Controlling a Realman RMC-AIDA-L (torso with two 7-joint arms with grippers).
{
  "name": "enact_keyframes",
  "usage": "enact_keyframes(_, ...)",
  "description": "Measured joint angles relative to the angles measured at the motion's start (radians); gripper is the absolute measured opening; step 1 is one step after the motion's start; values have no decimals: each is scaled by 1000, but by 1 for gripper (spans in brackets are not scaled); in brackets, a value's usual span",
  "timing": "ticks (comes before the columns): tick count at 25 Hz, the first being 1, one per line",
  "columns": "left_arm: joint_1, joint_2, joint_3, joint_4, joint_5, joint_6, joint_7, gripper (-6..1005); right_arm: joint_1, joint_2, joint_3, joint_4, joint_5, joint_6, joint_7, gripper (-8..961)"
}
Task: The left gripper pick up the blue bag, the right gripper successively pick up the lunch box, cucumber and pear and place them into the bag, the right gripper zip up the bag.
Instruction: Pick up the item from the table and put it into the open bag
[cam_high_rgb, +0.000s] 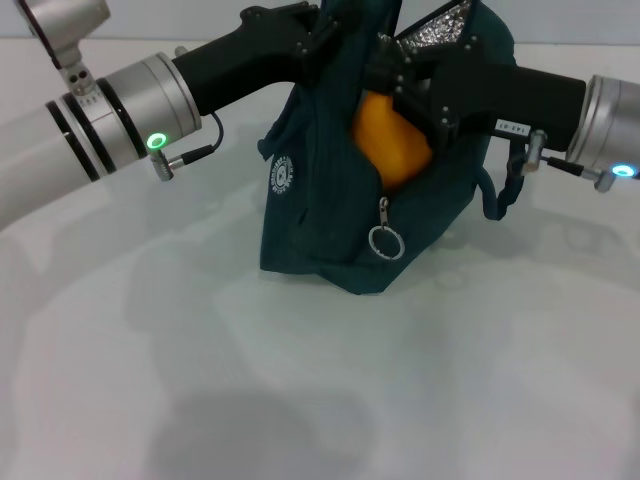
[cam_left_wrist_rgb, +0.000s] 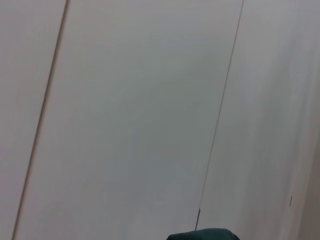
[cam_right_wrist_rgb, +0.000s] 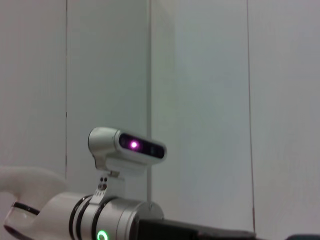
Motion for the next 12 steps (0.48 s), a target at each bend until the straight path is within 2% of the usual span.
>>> enact_keyframes(10, -5, -2, 0, 0, -2, -3, 1, 113, -33, 0, -21, 2, 76, -9, -2, 20)
enact_keyframes(12, -6, -3, 0, 0, -2, -8, 1, 113, -44, 0, -21, -1, 100, -15, -2, 100)
